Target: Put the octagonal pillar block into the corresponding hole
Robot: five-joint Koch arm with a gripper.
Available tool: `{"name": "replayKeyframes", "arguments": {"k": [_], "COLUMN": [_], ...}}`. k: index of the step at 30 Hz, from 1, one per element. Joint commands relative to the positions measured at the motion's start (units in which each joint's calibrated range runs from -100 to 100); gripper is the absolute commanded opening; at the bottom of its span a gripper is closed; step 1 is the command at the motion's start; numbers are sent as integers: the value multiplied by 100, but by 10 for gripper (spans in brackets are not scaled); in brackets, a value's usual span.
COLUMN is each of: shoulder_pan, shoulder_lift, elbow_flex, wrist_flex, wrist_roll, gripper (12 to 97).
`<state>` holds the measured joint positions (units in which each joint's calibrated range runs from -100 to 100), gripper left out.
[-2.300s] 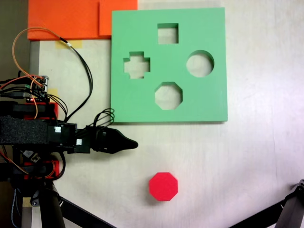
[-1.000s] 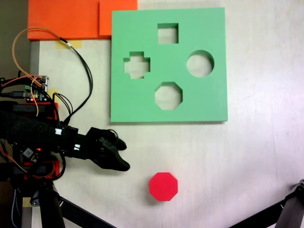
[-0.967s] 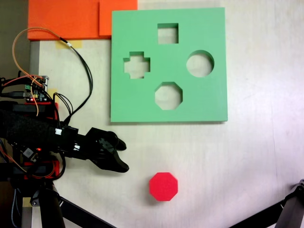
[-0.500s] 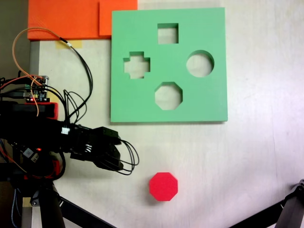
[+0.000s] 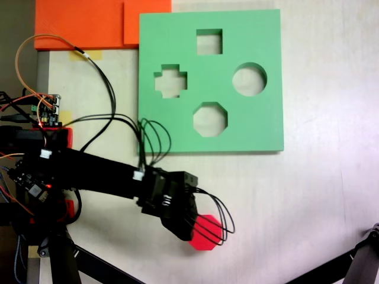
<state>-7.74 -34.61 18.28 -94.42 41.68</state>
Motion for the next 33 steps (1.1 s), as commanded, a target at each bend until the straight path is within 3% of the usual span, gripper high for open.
{"name": "replayKeyframes", "arguments": {"k": [1,10,14,16,33], "shoulder_pan": [-49,-230,-308,-337,-410], "shoulder_lift": [514,1939,2302,2525,3573], "elbow_flex": [555,825,1104,1243,1353], "wrist_flex": [-500,-558,-558,-558,-558], "wrist_roll": [34,44,20,0,-230], "gripper": [665,756,758,815,820]}}
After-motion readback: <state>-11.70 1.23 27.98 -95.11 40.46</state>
